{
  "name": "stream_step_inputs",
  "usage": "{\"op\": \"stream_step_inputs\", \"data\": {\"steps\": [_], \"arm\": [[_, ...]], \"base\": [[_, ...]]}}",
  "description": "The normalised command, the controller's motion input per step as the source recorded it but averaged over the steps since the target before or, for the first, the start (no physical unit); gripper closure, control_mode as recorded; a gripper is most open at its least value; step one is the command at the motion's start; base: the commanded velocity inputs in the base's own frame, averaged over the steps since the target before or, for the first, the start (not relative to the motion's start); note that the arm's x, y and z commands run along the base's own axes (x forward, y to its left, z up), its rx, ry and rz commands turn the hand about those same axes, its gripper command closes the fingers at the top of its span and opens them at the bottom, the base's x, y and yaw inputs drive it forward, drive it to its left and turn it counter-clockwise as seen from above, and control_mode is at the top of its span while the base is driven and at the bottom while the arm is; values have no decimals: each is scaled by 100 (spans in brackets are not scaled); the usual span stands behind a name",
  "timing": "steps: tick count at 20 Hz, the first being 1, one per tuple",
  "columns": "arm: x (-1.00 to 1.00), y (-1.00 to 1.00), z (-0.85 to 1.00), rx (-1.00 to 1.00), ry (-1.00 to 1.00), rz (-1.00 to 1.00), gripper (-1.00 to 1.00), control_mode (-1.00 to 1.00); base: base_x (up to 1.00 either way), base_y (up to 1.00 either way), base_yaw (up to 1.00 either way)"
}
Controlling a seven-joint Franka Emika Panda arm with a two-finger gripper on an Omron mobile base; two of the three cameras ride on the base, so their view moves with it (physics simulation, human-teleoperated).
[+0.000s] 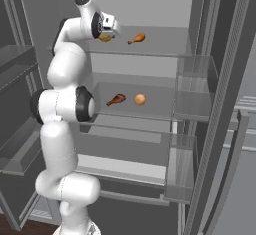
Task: Place one squash and one chicken drumstick in each tupperware on the nearby counter, to pack two identical lunches.
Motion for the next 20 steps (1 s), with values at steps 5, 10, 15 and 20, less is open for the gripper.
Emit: {"op": "stream_step_inputs", "data": {"steps": [5,10,15,20], "arm": [[-100,-20,-15,0,-20,-1,100,-100],[-100,-38,-35,0,-27,0,100,-100],[-100,-37,-3,1,-14,0,100,-100],[-100,-26,27,4,-1,0,100,-100]], "base": [[0,0,0],[0,0,0],[0,0,0],[0,0,0]]}}
